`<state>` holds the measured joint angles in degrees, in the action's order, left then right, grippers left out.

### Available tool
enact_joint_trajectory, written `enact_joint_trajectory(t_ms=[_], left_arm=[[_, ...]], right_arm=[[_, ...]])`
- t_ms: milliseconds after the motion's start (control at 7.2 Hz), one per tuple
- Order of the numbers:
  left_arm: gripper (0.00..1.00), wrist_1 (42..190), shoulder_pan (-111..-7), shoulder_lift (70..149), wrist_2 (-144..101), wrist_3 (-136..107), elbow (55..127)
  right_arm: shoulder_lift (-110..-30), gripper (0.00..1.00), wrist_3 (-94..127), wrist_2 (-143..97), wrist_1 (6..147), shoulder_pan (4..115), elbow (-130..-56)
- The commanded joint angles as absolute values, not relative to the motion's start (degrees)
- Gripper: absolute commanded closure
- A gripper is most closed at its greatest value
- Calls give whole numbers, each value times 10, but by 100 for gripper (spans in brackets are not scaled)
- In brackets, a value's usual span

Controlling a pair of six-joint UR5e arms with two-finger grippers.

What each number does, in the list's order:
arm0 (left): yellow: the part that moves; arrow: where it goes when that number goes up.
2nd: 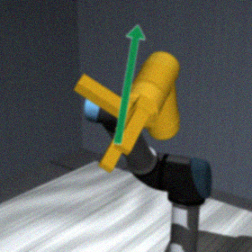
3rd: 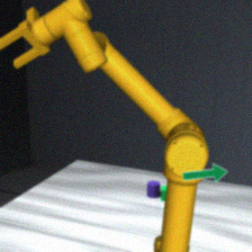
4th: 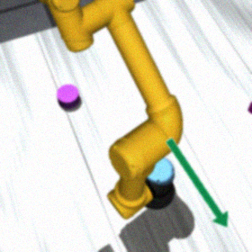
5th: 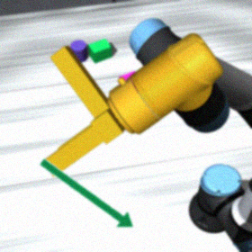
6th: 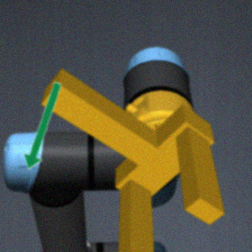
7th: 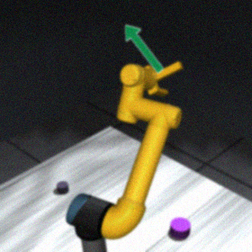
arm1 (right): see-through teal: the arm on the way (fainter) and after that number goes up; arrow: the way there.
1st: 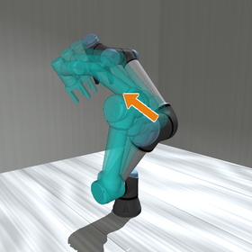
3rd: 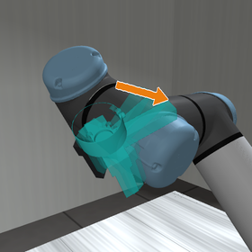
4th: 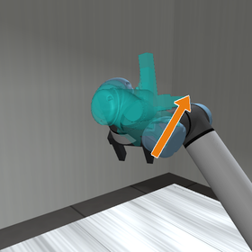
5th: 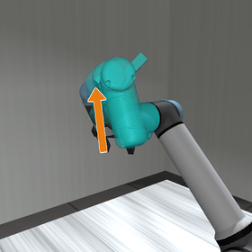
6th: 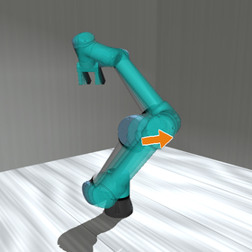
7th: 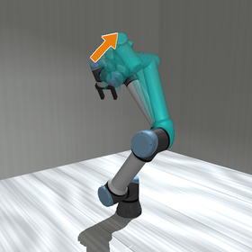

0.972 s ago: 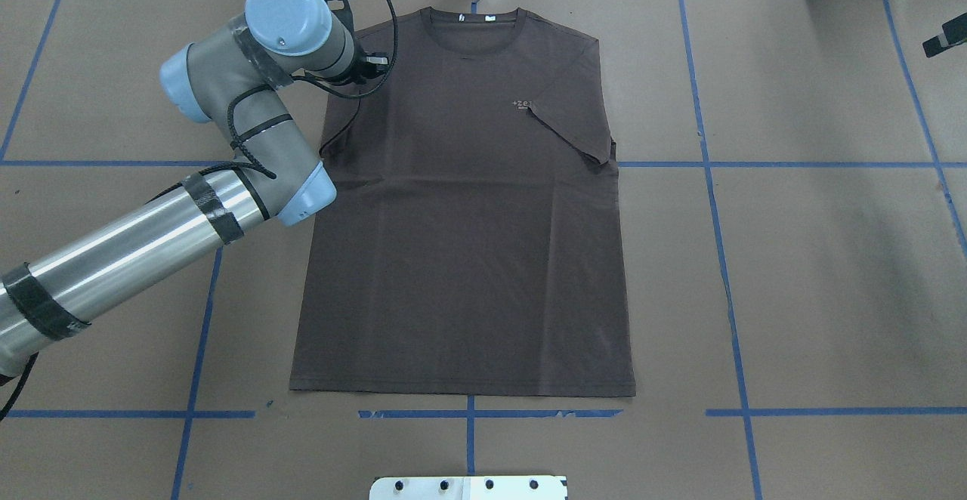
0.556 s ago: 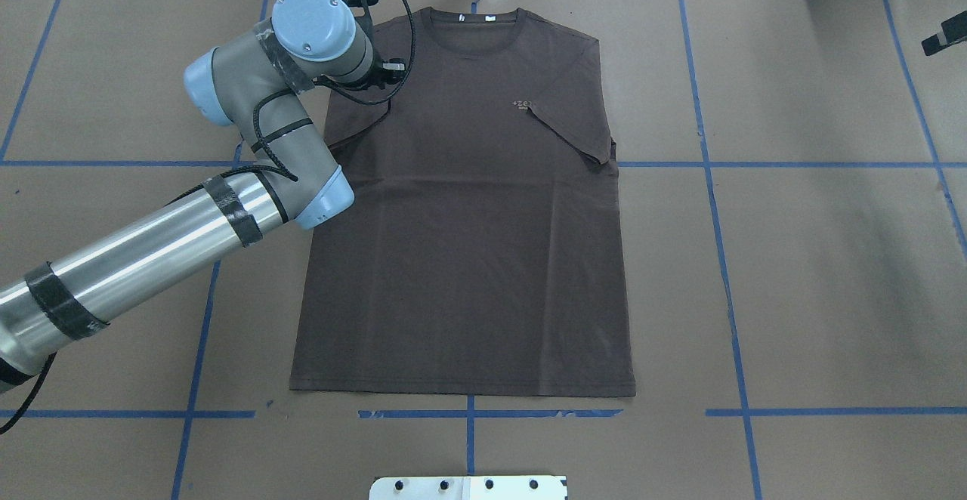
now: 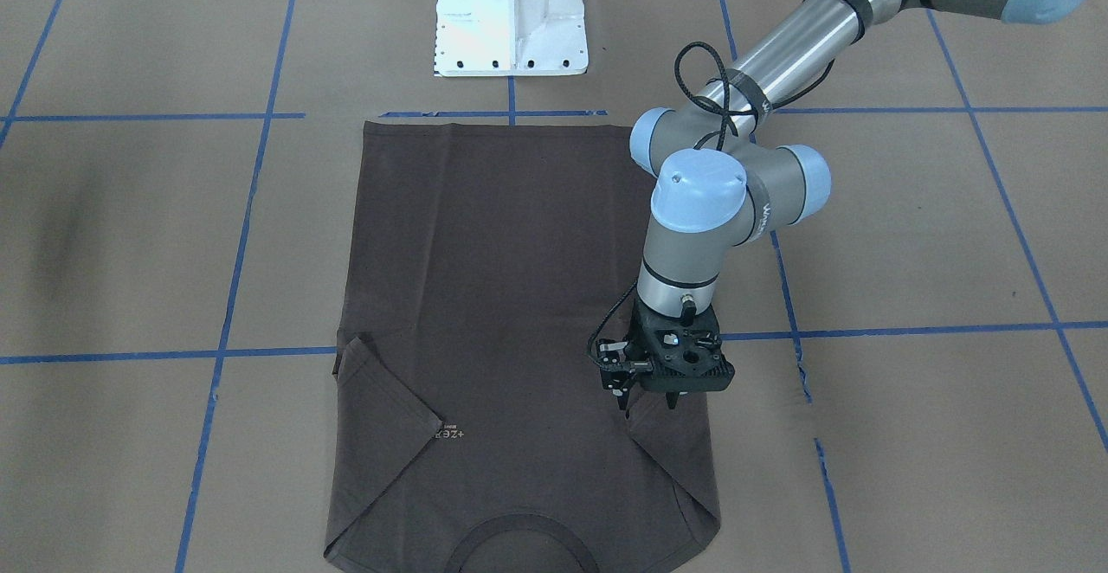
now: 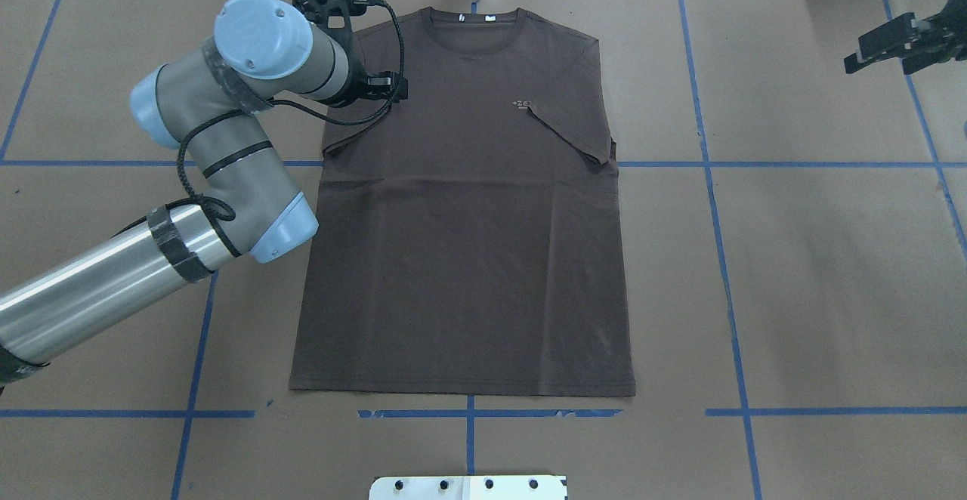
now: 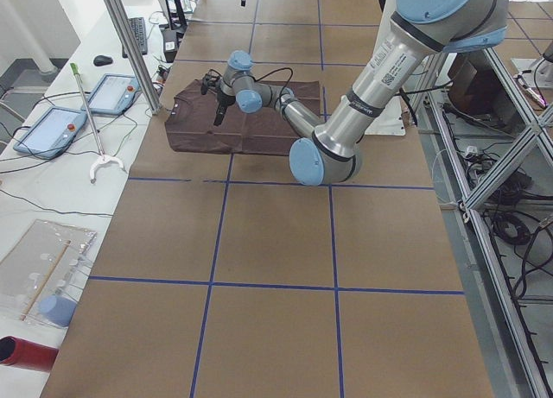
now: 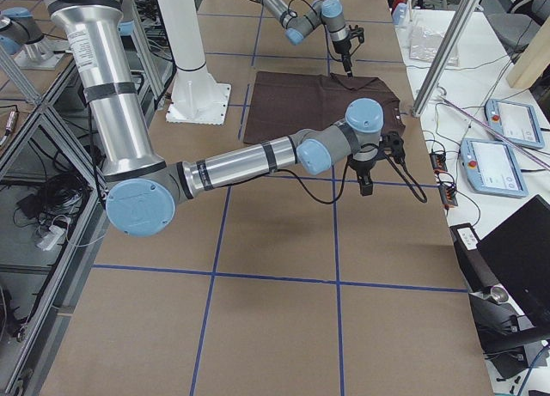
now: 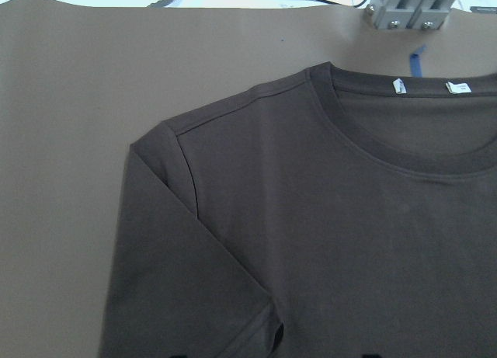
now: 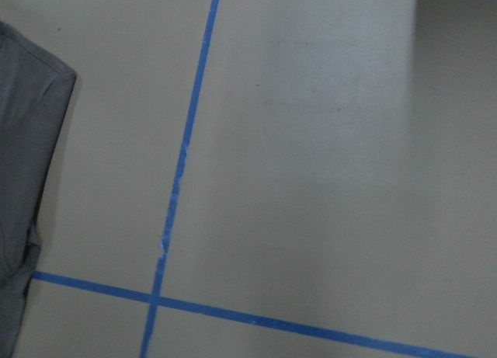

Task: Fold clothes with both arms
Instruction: 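Fold the sleeve inward onto the shirt body with the left gripper, release, then lower both grippers to the hem corners nearest the robot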

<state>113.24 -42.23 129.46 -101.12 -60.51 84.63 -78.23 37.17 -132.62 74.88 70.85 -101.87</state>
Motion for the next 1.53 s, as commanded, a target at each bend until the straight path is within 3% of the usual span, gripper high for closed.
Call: enact_joint_trajectory(t_ms=[0,278,556,833,1389], left_arm=[[0,1070,-387,1215,-1015,-614,1009],[0,1070,-337,1128,-1010,-657,1109],[0,1073,-273,1053,-978,-744,1169],[21,1075,-196,1000,-933,-857,1202],[38,1072,-111,962,-875,-939,1195]], right_arm=[[-834,0,588,-1214,749,560,-1164],[-862,0,780,-1067,749,385,-1256],[-887,2,900,-926,748,229,-1293],[-927,4,926,-897,669,189,-1294],[-949,1,925,-885,642,183,-1294]])
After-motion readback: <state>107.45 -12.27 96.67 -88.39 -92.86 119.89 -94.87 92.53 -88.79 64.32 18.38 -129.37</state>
